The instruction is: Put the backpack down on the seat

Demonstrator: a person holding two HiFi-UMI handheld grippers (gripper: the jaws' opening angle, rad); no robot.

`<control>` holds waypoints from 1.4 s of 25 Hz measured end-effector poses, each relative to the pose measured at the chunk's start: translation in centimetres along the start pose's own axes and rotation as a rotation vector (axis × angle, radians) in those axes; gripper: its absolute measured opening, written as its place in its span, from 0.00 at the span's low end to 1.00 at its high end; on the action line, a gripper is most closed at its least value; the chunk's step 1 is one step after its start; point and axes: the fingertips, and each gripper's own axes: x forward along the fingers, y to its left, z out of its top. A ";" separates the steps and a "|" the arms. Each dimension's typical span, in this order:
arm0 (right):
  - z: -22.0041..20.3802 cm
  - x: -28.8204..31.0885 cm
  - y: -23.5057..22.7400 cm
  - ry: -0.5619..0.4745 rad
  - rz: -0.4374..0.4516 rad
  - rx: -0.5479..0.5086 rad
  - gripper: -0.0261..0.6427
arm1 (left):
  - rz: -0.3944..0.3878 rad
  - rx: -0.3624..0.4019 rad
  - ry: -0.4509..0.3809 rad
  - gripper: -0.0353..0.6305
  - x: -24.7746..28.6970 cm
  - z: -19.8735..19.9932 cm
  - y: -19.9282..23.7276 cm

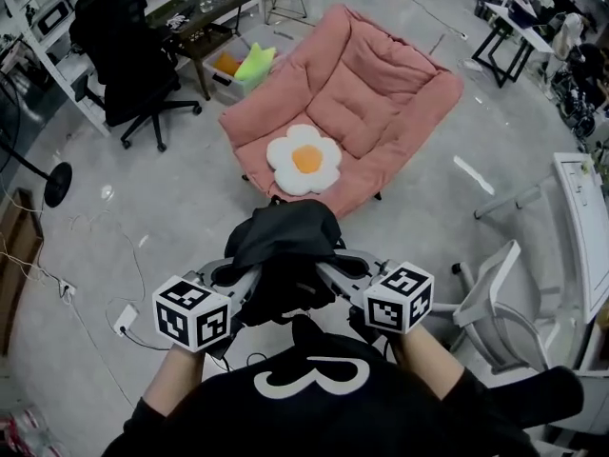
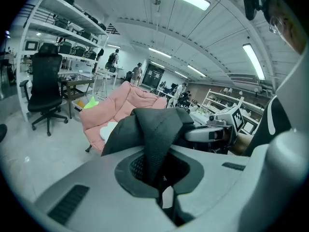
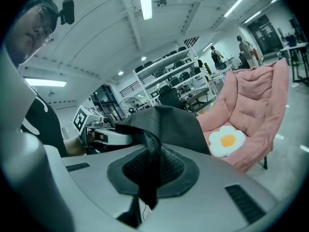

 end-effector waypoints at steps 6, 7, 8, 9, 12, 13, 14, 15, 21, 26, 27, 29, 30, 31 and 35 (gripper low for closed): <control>4.7 3.6 -5.0 -0.014 0.009 0.005 0.08 | 0.020 0.014 0.009 0.07 3.7 5.2 4.3; 5.4 4.0 -5.7 -0.017 0.013 0.003 0.08 | 0.024 0.021 0.008 0.07 4.2 6.0 4.9; 6.1 4.5 -6.3 -0.022 0.016 -0.002 0.08 | 0.029 0.031 0.006 0.07 4.6 6.8 5.6; 6.8 4.9 -6.8 -0.026 0.018 -0.007 0.08 | 0.035 0.045 0.003 0.07 5.1 7.7 6.1; 8.8 5.8 -8.1 -0.043 0.013 -0.017 0.08 | 0.051 0.094 0.002 0.07 6.2 10.1 7.5; 9.4 6.0 -8.4 -0.048 0.009 -0.019 0.08 | 0.054 0.108 0.004 0.07 6.5 10.7 7.8; 9.9 6.2 -8.6 -0.054 0.005 -0.022 0.08 | 0.056 0.119 0.006 0.07 6.7 11.3 8.1; 10.4 6.3 -8.9 -0.060 0.002 -0.026 0.08 | 0.056 0.129 0.008 0.07 6.9 11.9 8.4; 12.4 7.3 -10.8 -0.091 -0.009 -0.003 0.08 | 0.031 0.187 0.024 0.07 8.9 14.6 9.9; 14.6 8.7 -12.7 -0.100 -0.041 0.015 0.08 | -0.018 0.218 0.048 0.07 10.9 17.4 12.1; 15.0 9.2 -13.2 -0.101 -0.048 0.021 0.08 | -0.031 0.220 0.054 0.07 11.4 17.9 12.7; 15.7 10.0 -14.3 -0.106 -0.070 0.039 0.08 | -0.063 0.219 0.068 0.07 12.5 18.8 13.8; 16.1 10.3 -15.0 -0.112 -0.085 0.048 0.08 | -0.083 0.215 0.074 0.07 13.1 19.3 14.3; 16.6 10.6 -15.7 -0.120 -0.102 0.056 0.08 | -0.106 0.211 0.079 0.07 13.8 19.9 14.8; 18.9 11.6 -18.8 -0.152 -0.184 0.087 0.08 | -0.195 0.200 0.099 0.07 16.9 22.9 16.5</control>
